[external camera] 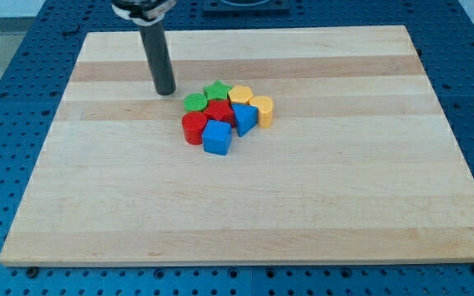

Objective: Move your arm to the center left of the board

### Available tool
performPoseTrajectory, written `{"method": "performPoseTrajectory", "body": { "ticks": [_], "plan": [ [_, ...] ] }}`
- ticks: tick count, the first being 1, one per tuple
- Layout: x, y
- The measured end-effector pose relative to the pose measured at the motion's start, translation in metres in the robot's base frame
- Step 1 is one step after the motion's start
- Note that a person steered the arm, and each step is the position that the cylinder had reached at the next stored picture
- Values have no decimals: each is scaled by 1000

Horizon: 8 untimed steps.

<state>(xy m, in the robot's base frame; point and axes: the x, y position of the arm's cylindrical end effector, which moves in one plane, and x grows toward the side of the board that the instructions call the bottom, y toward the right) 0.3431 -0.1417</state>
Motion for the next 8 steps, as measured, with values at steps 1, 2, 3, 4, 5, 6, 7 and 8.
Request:
{"method": "performPoseTrajectory", "body": {
  "ticks": [1,2,3,4,5,6,7,8],
  "plan": [
    [-10,0],
    [-14,-28],
    [-14,-72],
    [-19,-112],
    [-16,-163],
    [-16,-163],
    [3,-163],
    [7,-163]
  ]
}}
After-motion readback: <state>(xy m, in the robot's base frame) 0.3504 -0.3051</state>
